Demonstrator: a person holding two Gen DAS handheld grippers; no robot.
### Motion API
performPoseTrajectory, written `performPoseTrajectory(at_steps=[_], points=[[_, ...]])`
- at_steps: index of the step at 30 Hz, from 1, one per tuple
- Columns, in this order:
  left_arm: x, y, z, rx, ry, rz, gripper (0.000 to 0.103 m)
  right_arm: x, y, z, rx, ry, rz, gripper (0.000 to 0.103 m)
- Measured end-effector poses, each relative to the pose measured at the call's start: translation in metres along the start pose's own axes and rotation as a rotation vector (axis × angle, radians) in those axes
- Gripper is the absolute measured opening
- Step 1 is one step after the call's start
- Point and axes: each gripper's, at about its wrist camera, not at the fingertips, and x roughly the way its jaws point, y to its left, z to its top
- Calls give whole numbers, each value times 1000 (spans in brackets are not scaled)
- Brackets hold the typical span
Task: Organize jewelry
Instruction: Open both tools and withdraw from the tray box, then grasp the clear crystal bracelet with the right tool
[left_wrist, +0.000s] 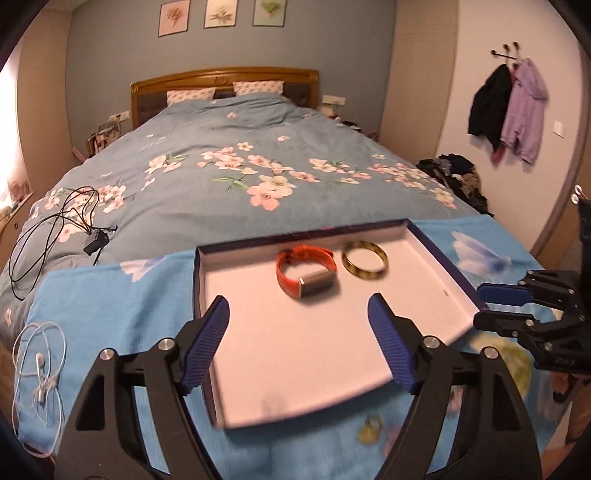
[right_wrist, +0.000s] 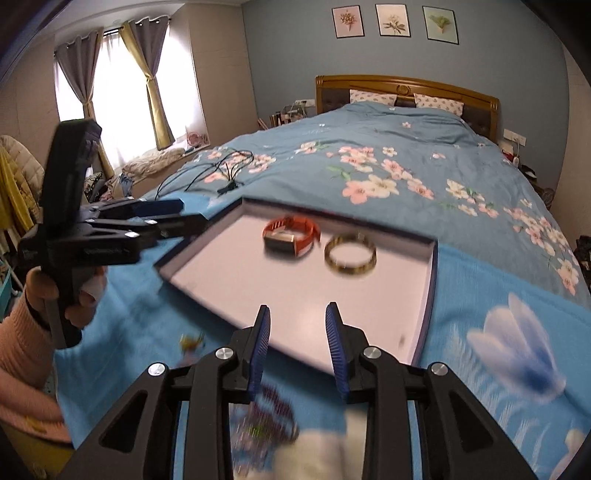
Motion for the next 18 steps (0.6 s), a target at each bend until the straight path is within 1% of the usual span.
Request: performPoseTrajectory(at_steps=[2, 4, 8, 13, 15, 17, 18], points=[[-14, -6, -17, 21, -9, -8, 77, -5, 2, -14, 9, 9, 7, 29], [-27, -11, -33, 41, -22, -6, 79, -9, 5, -27, 14, 23, -5, 29], [-46, -24, -62, 70, -17, -32, 79, -16, 10, -50, 35, 38, -3, 29], [-66, -33, -90, 83, -12, -60, 80, -20, 17, -67, 63, 48, 18, 29], [-71, -35, -98, 89, -9, -56, 80, -21, 21, -73, 60, 55, 20, 30], [-76, -37, -106, 95, -1, -58, 81, -21, 25, -76, 60, 58, 21, 35], [-77, -38, -108, 95, 1, -61, 82, -21, 27, -78, 58, 60, 23, 35]])
